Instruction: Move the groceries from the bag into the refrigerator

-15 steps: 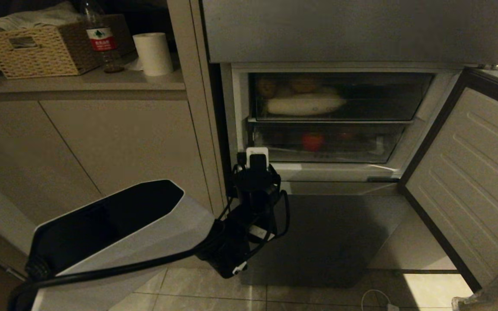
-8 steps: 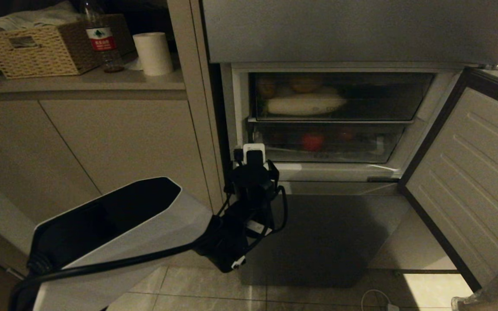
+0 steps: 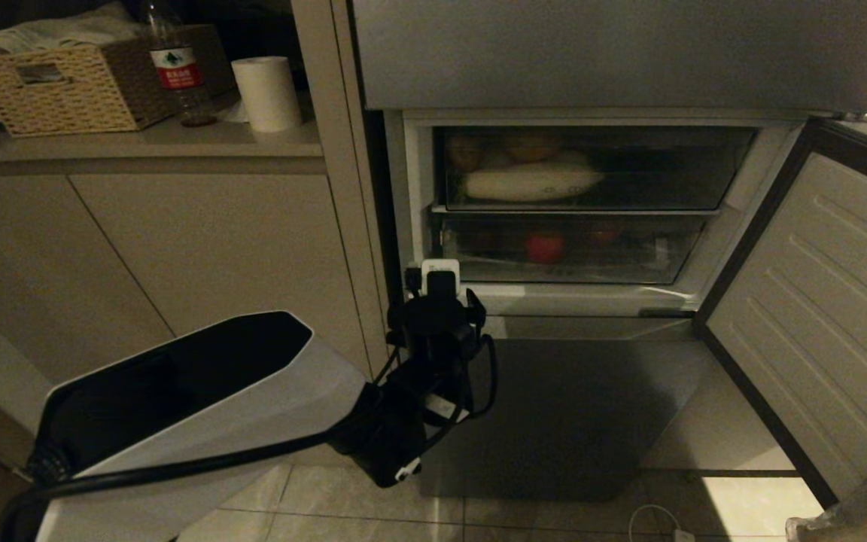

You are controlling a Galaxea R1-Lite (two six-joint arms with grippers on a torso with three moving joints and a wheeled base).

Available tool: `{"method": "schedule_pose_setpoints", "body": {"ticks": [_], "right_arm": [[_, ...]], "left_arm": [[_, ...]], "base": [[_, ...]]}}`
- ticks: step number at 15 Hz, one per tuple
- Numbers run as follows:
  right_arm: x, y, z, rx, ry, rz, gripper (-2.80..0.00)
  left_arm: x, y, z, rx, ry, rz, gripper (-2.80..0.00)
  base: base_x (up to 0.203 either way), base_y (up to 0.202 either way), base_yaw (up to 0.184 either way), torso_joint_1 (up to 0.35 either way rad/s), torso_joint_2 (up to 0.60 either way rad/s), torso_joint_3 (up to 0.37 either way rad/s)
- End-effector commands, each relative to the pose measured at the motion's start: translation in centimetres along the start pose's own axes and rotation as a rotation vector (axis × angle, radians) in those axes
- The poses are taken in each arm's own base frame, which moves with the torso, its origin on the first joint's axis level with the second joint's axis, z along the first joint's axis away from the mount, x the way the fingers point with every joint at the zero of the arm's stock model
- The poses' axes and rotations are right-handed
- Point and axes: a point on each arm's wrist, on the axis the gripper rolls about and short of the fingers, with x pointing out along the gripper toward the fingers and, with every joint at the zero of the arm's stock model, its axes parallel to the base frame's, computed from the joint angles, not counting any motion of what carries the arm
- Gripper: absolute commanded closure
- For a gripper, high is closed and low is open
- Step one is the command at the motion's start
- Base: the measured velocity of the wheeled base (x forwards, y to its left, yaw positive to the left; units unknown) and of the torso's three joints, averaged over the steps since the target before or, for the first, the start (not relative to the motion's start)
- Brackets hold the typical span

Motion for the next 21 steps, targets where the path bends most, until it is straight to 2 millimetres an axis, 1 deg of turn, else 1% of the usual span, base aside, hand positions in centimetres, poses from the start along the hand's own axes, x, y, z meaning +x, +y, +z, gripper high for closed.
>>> {"method": "schedule_pose_setpoints", "body": {"ticks": [1, 9, 12, 13, 15, 17, 19, 21], "right_arm": [[0.0, 0.0, 0.0, 0.000, 0.000, 0.000, 0.00], [0.0, 0.0, 0.0, 0.000, -0.001, 0.000, 0.00], [0.0, 0.0, 0.0, 0.000, 0.001, 0.000, 0.00], [0.0, 0.0, 0.0, 0.000, 0.000, 0.000, 0.00], [0.0, 0.0, 0.0, 0.000, -0.001, 0.000, 0.00], [0.0, 0.0, 0.0, 0.000, -0.001, 0.000, 0.00], [0.0, 0.0, 0.0, 0.000, 0.001, 0.000, 0.00], [0.0, 0.0, 0.0, 0.000, 0.001, 0.000, 0.00]], "left_arm": [[-0.5, 0.4, -0.3, 0.018, 0.017, 0.000, -2.80], [-0.5, 0.4, -0.9, 0.033, 0.026, -0.016, -2.80], [-0.2, 0.6, -0.9, 0.025, 0.022, 0.010, -2.80], [-0.1, 0.7, -1.2, 0.018, 0.017, 0.025, -2.80], [-0.7, 1.1, -1.9, 0.026, 0.025, 0.030, -2.80], [-1.4, 1.5, -1.7, 0.029, 0.031, 0.024, -2.80], [-2.7, 0.6, -1.7, 0.027, 0.037, -0.013, -2.80], [-3.4, -0.2, -2.3, 0.021, 0.035, -0.034, -2.80]], "base": [[0.000, 0.000, 0.000, 0.000, 0.00, 0.000], [0.000, 0.000, 0.000, 0.000, 0.00, 0.000], [0.000, 0.000, 0.000, 0.000, 0.00, 0.000], [0.000, 0.000, 0.000, 0.000, 0.00, 0.000], [0.000, 0.000, 0.000, 0.000, 0.00, 0.000], [0.000, 0.000, 0.000, 0.000, 0.00, 0.000], [0.000, 0.000, 0.000, 0.000, 0.00, 0.000], [0.000, 0.000, 0.000, 0.000, 0.00, 0.000]]}}
